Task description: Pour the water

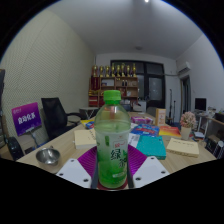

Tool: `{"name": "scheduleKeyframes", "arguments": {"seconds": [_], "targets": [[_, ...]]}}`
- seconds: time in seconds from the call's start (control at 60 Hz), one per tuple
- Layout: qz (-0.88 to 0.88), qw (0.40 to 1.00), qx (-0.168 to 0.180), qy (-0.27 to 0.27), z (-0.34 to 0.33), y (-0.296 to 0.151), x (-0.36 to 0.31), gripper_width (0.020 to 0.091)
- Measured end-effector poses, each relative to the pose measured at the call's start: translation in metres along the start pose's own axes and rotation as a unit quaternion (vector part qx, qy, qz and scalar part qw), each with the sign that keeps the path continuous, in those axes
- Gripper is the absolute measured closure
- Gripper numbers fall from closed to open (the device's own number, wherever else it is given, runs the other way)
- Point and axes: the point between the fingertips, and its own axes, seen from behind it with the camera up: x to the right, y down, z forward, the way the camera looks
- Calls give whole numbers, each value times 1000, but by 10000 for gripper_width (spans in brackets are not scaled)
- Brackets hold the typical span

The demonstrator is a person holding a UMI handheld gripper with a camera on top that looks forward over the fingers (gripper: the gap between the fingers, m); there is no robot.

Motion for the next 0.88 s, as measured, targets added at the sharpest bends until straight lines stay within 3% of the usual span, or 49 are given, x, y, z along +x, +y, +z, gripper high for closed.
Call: {"name": "scheduleKeyframes", "arguments": {"seconds": [0.033,0.15,0.283,0.3,0.45,0.767,0.883], "targets": [[-1,1000,-1,0,2,-4,-1,688],[1,1000,-16,9,1,-5,-3,567],[2,999,-45,3,-20,7,0,273],[3,999,-46,2,-24,7,0,261],[9,999,-46,3,-66,-10,-2,259],[1,1000,-22,-14,-212,-48,-21,262],[10,1000,-28,-10,-263,-52,-27,261]]}}
